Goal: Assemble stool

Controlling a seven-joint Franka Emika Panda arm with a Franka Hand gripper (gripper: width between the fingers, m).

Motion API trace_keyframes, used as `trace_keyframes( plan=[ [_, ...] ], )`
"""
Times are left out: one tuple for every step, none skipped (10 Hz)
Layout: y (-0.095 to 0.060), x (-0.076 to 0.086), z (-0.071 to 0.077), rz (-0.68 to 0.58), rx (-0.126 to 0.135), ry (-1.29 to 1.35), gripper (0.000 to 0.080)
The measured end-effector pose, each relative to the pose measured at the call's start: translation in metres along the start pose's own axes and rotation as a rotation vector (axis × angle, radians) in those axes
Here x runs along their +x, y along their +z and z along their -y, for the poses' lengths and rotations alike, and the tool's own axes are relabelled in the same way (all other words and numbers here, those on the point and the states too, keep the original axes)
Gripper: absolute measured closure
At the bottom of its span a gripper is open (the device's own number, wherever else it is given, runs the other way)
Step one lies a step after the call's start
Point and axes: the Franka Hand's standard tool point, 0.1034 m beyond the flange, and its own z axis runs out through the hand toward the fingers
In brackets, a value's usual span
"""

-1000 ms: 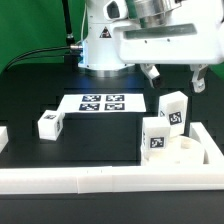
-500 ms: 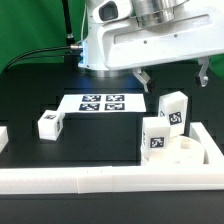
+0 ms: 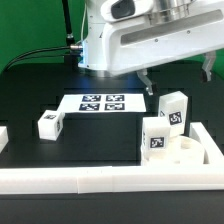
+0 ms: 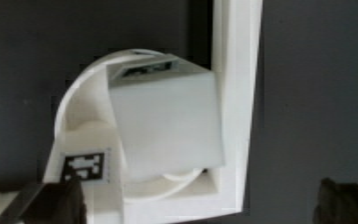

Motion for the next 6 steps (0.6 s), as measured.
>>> trace_keyframes(
  plan=[
    [0.0011,-0.0003,-0.0022,0.002,-0.001,-0.106,0.0151],
    [0.0011,-0.0003,-0.0041,0.002,-0.002,-0.144,0.0151],
    [0.0011,-0.0003,-0.0046,0.003,-0.003,-0.187,0.0151],
    [0.0021,-0.0002,-0.0070,0.002,-0.011,-0.336,0.0151],
    [0.0038,0.0001,-0.0087,-0.004,-0.023,-0.472,0.0151],
    [0.0040,0.0006,-0.0080,0.002,-0.042,-0.573,0.0151]
  ],
)
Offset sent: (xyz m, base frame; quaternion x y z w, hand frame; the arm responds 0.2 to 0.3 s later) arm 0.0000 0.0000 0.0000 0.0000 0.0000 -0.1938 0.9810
